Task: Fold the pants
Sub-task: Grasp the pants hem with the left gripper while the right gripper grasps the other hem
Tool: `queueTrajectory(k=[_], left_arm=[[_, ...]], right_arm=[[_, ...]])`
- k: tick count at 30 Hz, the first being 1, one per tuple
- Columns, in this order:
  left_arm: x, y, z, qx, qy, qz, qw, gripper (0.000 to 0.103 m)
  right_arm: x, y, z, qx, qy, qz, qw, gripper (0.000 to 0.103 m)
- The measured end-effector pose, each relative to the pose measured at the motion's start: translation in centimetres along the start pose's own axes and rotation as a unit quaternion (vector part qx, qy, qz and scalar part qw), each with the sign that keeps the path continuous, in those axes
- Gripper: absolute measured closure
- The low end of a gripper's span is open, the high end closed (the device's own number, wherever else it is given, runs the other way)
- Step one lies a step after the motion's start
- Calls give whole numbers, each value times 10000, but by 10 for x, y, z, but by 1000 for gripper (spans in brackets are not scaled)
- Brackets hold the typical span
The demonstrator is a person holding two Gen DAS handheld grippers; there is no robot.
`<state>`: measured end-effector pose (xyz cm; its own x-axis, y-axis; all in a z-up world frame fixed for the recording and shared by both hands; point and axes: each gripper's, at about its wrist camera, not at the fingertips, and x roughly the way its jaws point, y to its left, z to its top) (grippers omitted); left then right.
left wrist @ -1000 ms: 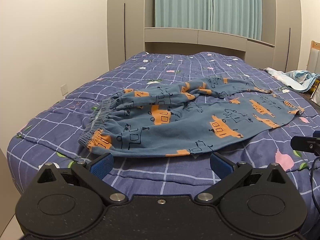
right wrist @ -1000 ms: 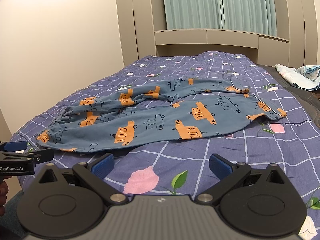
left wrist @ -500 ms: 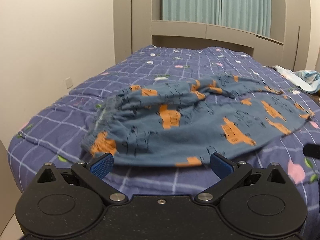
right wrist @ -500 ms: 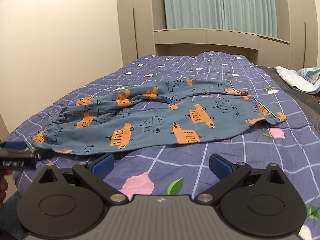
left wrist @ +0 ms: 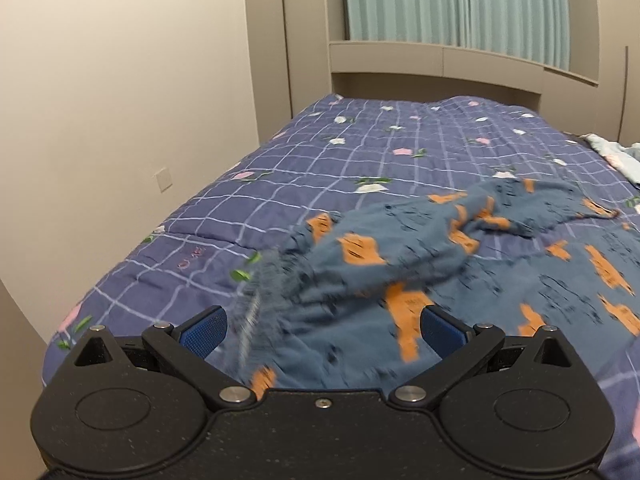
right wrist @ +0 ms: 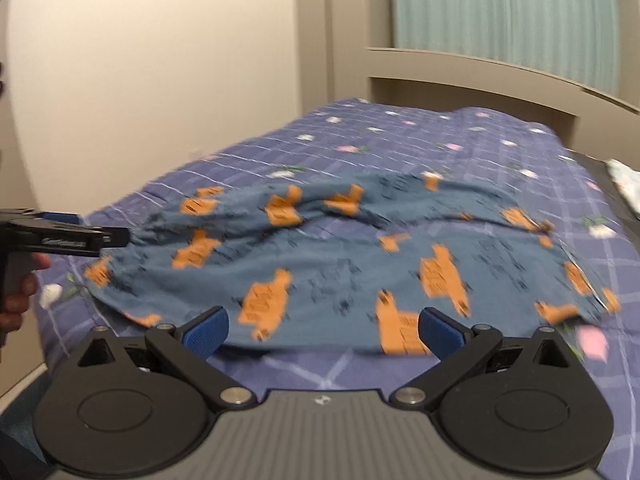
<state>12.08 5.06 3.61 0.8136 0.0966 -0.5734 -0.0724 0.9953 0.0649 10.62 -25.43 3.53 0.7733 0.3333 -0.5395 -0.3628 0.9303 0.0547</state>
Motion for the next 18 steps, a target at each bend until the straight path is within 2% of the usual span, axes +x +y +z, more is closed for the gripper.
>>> queueTrajectory(k=[4, 8, 14, 18], left_arm=[[26, 29, 28, -211, 123, -173, 9996, 0], [53, 57, 55, -354, 64, -247, 9990, 0], [110, 77, 87, 75, 132, -145, 9998, 0], [157, 80, 100, 478, 312, -316, 9979, 0]], right_arm=[[28, -14, 33, -18, 95, 491, 9987, 0], [59, -26, 65, -307, 75, 737, 9968, 0], [119, -52, 115, -781, 161, 694, 9944, 0], [174, -68, 143, -987, 619, 643, 9911, 0]])
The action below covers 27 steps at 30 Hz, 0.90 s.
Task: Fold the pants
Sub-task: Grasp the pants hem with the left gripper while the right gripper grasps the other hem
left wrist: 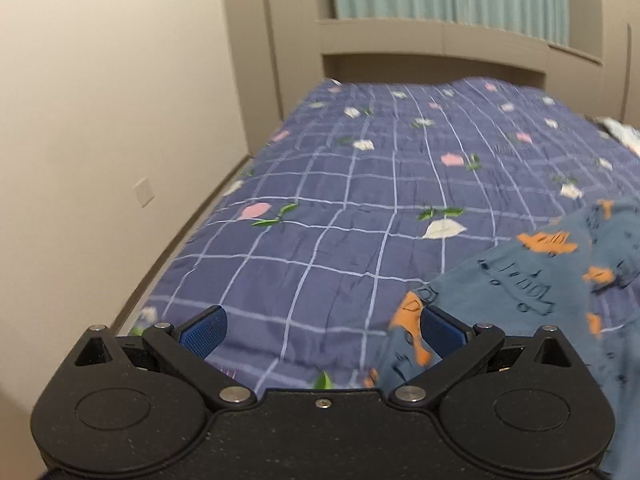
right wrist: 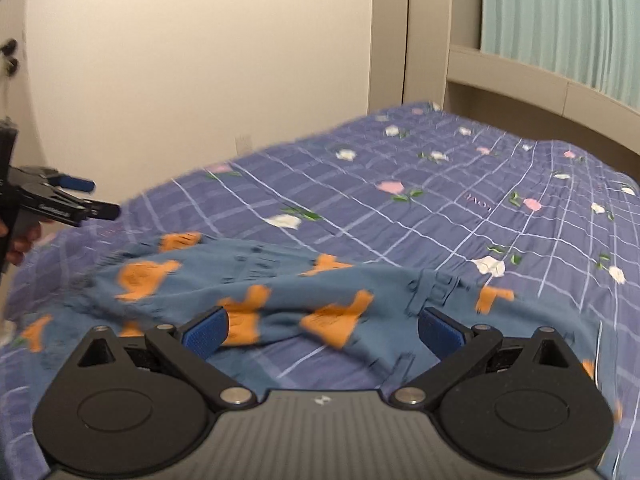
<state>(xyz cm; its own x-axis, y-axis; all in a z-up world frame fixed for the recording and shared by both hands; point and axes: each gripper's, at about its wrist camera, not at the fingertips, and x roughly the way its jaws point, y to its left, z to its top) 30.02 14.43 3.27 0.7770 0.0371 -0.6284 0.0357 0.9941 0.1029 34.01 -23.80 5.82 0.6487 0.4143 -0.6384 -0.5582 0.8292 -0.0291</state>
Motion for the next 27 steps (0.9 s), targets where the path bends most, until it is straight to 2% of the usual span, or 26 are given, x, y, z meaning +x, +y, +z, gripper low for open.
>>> queueTrajectory(k=[3, 6, 8, 11, 15, 18, 21, 23, 25, 27], left_arm=[[27, 4, 7, 172, 102, -408, 9990, 0], [53, 8, 15, 225, 194, -1037, 9942, 0], [64, 5, 18, 233, 237, -1324, 9906, 1], [86, 0, 25, 284, 335, -1780, 9830, 1], [114, -3, 36, 291, 676, -2314, 9701, 2], [131, 2, 40, 86, 1091, -2715, 9562, 8], [139, 7, 40, -91, 1363, -3019, 9435, 22], [142, 10, 40, -113, 1493, -3217, 9349, 37], [147, 10, 41, -136, 1697, -3306, 9283, 39], [148, 11, 42, -162, 1771, -3366, 9247, 39]], right_arm=[[39, -13, 19, -250, 433, 190, 9986, 0], [69, -22, 34, -378, 605, 342, 9969, 0], [90, -27, 44, -489, 769, 454, 9948, 0], [120, -31, 54, -671, 954, 553, 9916, 0], [153, -41, 62, -637, 1199, 819, 9874, 2], [167, -49, 65, -524, 1314, 1011, 9848, 9], [175, -49, 66, -565, 1357, 1042, 9836, 14], [179, -46, 65, -653, 1422, 1010, 9825, 14], [182, -41, 63, -769, 1522, 941, 9809, 14], [183, -37, 61, -846, 1565, 951, 9794, 19]])
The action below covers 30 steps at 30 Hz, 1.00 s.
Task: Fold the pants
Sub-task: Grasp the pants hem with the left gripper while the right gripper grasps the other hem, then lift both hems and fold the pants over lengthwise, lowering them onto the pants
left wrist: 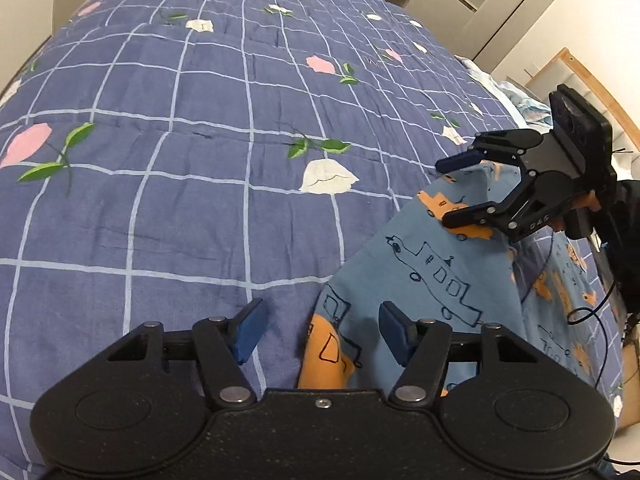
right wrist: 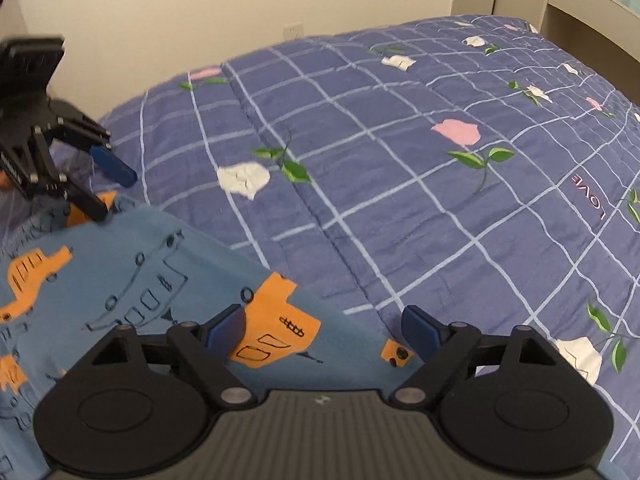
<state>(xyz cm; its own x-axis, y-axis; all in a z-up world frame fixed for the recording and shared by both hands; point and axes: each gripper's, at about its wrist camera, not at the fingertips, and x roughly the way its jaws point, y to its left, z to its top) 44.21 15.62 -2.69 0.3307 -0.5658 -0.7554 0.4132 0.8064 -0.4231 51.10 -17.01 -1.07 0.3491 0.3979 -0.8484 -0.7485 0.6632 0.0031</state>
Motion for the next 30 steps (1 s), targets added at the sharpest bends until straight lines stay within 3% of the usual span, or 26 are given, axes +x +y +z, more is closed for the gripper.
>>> queueTrajectory(k=[3, 5, 6, 8, 9, 11, 14, 19, 23, 27, 30], left_arm=[[3, -2, 3, -46, 227, -54, 9997, 57], [9, -5, 3, -88, 500, -48, 9987, 80], [10, -7, 3, -88, 568, -20, 9983, 84], [10, -16, -1, 10, 575, 71, 9983, 96], [9, -20, -2, 53, 562, 125, 9983, 99], [6, -28, -2, 48, 514, 357, 9980, 101], [-10, -42, -1, 85, 248, 862, 9959, 102], [-55, -66, 5, 332, -398, 1400, 9888, 102], [-71, -70, 11, 357, -648, 1785, 9812, 102], [-45, -49, 14, 139, -434, 1966, 9794, 102], [-23, -26, 8, -133, -290, 1888, 9815, 102]], right_arm=[[0, 2, -1, -8, 8, 99, 10000, 29], [-1, 4, -1, -15, 18, 138, 9999, 39], [-2, 5, -1, -44, 31, 146, 9999, 43], [-4, 7, 0, -89, 58, 145, 9998, 62], [-4, 9, 0, -92, 67, 143, 9998, 68], [-6, 12, 0, -117, 68, 67, 9999, 91], [-8, 20, -1, -212, 56, -132, 9997, 100], [-19, 32, 5, -297, -294, -448, 9981, 102], [-24, 38, 21, -301, -590, -543, 9963, 103], [-9, 38, 34, -315, -544, -627, 9960, 103], [8, 35, 33, -269, -405, -622, 9969, 102]])
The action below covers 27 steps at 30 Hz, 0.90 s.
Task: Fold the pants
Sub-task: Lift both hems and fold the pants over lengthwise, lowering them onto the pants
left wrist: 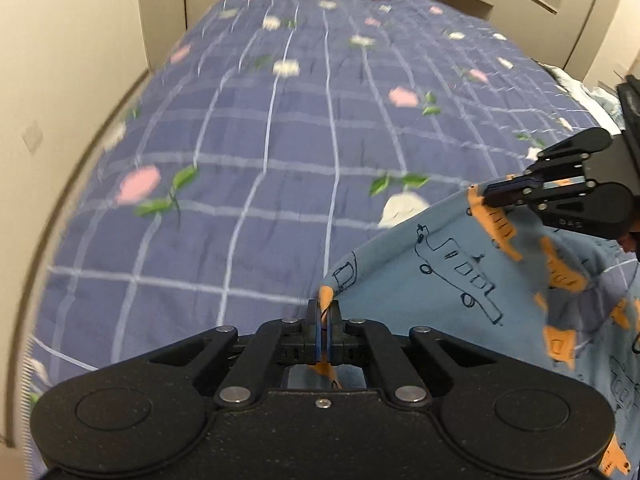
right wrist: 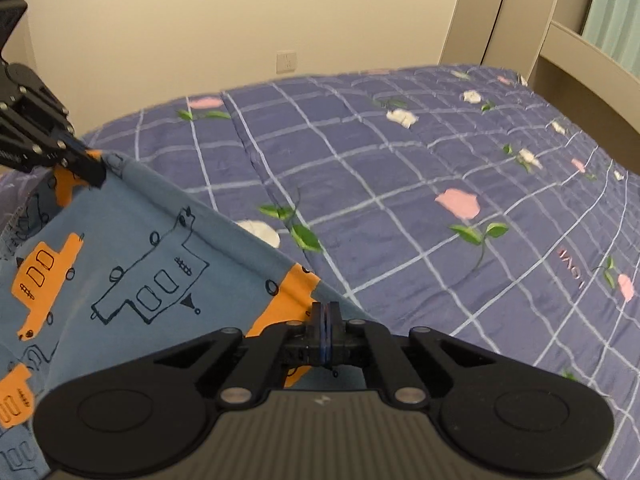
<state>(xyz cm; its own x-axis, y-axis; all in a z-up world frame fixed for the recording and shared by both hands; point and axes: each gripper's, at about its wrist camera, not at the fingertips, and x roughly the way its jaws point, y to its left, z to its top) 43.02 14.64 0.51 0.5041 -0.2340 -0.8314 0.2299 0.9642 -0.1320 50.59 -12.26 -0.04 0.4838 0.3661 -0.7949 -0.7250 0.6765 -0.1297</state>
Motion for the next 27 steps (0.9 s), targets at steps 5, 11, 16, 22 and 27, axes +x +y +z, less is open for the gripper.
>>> queueTrajectory(k=[5, 11, 16, 22, 27], left_arm=[[13, 12, -9, -184, 51, -344, 9992, 86], [8, 23, -10, -169, -12, -431, 9989, 71], [12, 28, -8, -242, 32, -482, 9985, 72], [13, 19, -4, -187, 75, -600, 9980, 101], [-6, 5, -7, 50, -169, -376, 9991, 101]], right_arm=[[5, -6, -12, 123, 10, 133, 9998, 92], [-2, -20, -12, 167, -108, 196, 9996, 52], [12, -27, -10, 225, 51, 194, 9995, 36], [25, -30, -7, 517, 77, 540, 9972, 69], [10, -16, -8, 237, -54, 323, 9992, 98]])
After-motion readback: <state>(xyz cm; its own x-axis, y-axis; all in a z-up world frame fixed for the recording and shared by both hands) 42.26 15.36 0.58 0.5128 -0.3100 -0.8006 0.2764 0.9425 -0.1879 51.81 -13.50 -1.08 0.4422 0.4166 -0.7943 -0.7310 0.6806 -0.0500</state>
